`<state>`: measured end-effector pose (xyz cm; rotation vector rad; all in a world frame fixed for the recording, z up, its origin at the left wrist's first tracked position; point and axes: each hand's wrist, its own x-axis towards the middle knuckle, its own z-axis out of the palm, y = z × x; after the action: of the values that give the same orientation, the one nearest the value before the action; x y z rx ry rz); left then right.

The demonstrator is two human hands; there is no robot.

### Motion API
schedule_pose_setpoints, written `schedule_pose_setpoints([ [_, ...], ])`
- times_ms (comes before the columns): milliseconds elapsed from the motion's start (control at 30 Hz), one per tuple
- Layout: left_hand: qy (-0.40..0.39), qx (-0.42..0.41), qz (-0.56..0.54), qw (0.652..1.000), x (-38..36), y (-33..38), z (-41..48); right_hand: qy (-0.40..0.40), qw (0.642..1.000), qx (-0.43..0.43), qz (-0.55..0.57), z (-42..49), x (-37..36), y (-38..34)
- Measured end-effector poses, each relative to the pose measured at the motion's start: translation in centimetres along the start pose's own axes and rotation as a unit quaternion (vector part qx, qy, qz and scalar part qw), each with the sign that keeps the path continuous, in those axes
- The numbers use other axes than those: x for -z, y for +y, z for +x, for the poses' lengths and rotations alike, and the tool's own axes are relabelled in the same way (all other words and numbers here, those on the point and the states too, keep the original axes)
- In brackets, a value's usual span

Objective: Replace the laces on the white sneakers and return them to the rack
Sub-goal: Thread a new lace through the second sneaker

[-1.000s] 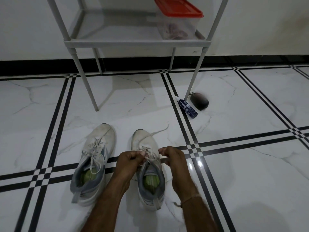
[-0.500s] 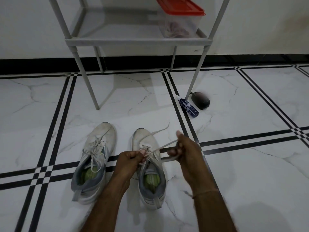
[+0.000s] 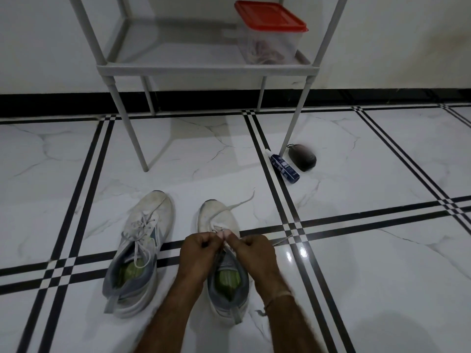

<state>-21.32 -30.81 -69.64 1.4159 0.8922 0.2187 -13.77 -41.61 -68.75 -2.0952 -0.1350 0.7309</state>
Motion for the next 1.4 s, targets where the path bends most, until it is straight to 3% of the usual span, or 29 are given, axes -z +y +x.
schedule_pose_setpoints([
  [100, -0.009, -0.003, -0.006, 1.000, 0.1, 0.2, -0.2, -0.008, 0.979, -0.033, 0.203, 0.0, -0.6, 0.2],
  [200, 0.035, 0.031, -0.124, 0.991, 0.1, 0.3, -0.1, 0.001, 0.960, -0.066, 0.274, -0.5, 0.0, 0.3],
  [300, 0.088, 0.073, -0.386, 0.915, 0.9, 0.5, 0.8, 0.005, 0.954, -0.090, 0.286, -1.0, 0.3, 0.5],
  [333, 0.115, 0.063, -0.422, 0.897, 1.3, 0.1, 1.1, 0.004, 0.952, -0.093, 0.290, -1.0, 0.4, 0.6],
  [467, 0.210, 0.018, -0.320, 0.924, 0.9, -1.3, 0.1, 0.011, 0.940, -0.100, 0.327, -1.0, 0.2, 0.7],
  [567, 0.238, 0.102, -0.262, 0.930, -0.3, -2.5, -0.6, 0.018, 0.940, -0.087, 0.329, -1.0, -0.1, 0.4],
  [667, 0.165, 0.164, -0.308, 0.922, -0.8, -2.2, -0.6, 0.017, 0.950, -0.065, 0.306, -0.9, -0.5, 0.6],
  [833, 0.114, 0.062, -0.265, 0.956, -0.9, -0.2, -1.3, 0.001, 0.926, 0.000, 0.378, -1.0, -0.6, 0.1],
  [900, 0.110, 0.046, -0.310, 0.943, -0.9, 0.1, -0.9, -0.012, 0.889, 0.008, 0.458, -1.0, -0.8, -0.4],
  [967, 0.100, 0.070, -0.400, 0.908, -0.8, -0.2, -0.2, -0.011, 0.853, -0.014, 0.521, -0.5, -1.0, -0.5],
  [1067, 0.093, 0.097, -0.478, 0.868, -0.1, -1.4, 0.9, 0.009, 0.840, -0.066, 0.539, 0.7, -1.1, 0.7],
  [1167, 0.097, 0.123, -0.449, 0.880, 0.6, -2.3, 2.1, 0.031, 0.825, -0.106, 0.554, 1.6, -0.5, 2.0],
  [1267, 0.116, 0.122, -0.396, 0.903, 0.9, -2.2, 2.8, 0.047, 0.838, -0.103, 0.533, 2.3, -0.4, 2.9],
  [1400, 0.137, 0.115, -0.377, 0.909, 1.1, -2.4, 3.3, 0.065, 0.864, -0.099, 0.489, 2.7, -0.5, 3.4],
])
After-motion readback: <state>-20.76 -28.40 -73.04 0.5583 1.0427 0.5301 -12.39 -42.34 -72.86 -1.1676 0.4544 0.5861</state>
